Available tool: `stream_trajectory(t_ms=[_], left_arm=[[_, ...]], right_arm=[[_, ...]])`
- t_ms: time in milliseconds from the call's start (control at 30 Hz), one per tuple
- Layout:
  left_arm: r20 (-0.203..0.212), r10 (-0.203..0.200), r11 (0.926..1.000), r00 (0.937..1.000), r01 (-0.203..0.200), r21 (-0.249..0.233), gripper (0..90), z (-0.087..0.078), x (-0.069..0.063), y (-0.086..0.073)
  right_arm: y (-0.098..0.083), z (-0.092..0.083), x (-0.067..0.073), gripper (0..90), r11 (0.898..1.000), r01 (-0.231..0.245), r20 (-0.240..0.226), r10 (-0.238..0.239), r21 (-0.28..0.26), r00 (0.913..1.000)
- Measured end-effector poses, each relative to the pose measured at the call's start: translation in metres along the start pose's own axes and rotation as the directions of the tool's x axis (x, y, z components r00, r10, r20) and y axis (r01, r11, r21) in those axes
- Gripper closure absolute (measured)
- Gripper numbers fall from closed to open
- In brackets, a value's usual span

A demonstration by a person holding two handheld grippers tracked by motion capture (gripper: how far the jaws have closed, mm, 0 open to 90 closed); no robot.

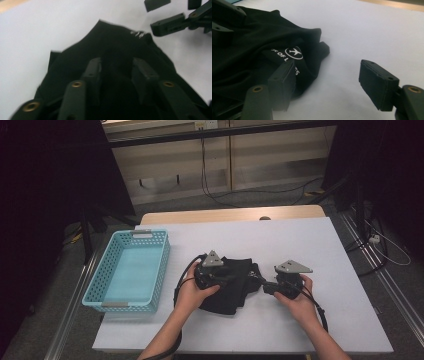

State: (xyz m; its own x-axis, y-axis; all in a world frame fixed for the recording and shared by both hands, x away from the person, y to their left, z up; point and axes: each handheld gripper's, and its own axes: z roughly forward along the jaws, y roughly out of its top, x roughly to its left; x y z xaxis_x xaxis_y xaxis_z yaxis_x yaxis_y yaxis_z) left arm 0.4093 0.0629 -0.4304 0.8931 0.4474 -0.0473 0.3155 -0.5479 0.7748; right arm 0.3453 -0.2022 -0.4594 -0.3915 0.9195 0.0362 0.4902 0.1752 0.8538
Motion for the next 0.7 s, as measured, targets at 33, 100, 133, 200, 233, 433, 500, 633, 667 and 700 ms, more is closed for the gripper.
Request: stream_trajectory(t_ms=[33,100,133,200,233,433,500,633,667,700], left_arm=[[0.002,-0.006,1.0000,1.0000,0.006,0.007,65.1,0.000,0.001,-0.002],[0.015,-0.033,0.9992,0.9993,0.033,0.021,72.4,-0.002,0.003,-0.004],[0.031,-0.054,0.9982,0.9981,0.053,0.028,77.7,-0.003,0.003,-0.004],[0.036,-0.061,0.9970,0.9975,0.059,0.049,85.1,-0.005,0.003,-0.006],[0.037,-0.071,0.9962,0.9968,0.069,0.052,87.1,-0.005,0.003,-0.007],[0.034,-0.117,0.9915,0.9926,0.114,0.062,89.7,-0.013,0.006,-0.011],[0.031,-0.121,0.9911,0.9921,0.120,0.058,89.9,-0.016,0.006,-0.011],[0.029,-0.125,0.9912,0.9918,0.123,0.049,90.0,-0.024,0.007,-0.010],[0.029,-0.128,0.9910,0.9913,0.127,0.041,90.0,-0.026,0.007,-0.010],[0.026,-0.131,0.9908,0.9911,0.130,0.039,90.0,-0.028,0.007,-0.010]], right_arm=[[0.001,0.001,0.001,30.6,1.000,0.000,-0.002,0.000,0.007,1.0000],[0.001,0.002,0.002,32.6,1.000,0.007,-0.004,-0.007,0.009,1.0000],[0.001,0.003,0.002,33.4,1.000,0.010,-0.006,-0.010,0.014,0.9999],[0.001,0.005,0.002,36.1,1.000,0.009,-0.012,-0.009,0.021,0.9999],[0.001,0.006,0.003,37.1,0.999,0.012,-0.015,-0.011,0.030,0.9998],[0.004,0.012,0.009,39.7,0.997,0.034,-0.048,-0.030,0.071,0.9984],[0.005,0.014,0.011,41.8,0.995,0.046,-0.053,-0.041,0.089,0.9977],[0.005,0.017,0.012,45.8,0.992,0.057,-0.052,-0.051,0.114,0.9973],[0.006,0.017,0.012,48.8,0.991,0.056,-0.055,-0.050,0.120,0.9972],[0.006,0.018,0.012,52.4,0.991,0.055,-0.063,-0.048,0.121,0.9969]])
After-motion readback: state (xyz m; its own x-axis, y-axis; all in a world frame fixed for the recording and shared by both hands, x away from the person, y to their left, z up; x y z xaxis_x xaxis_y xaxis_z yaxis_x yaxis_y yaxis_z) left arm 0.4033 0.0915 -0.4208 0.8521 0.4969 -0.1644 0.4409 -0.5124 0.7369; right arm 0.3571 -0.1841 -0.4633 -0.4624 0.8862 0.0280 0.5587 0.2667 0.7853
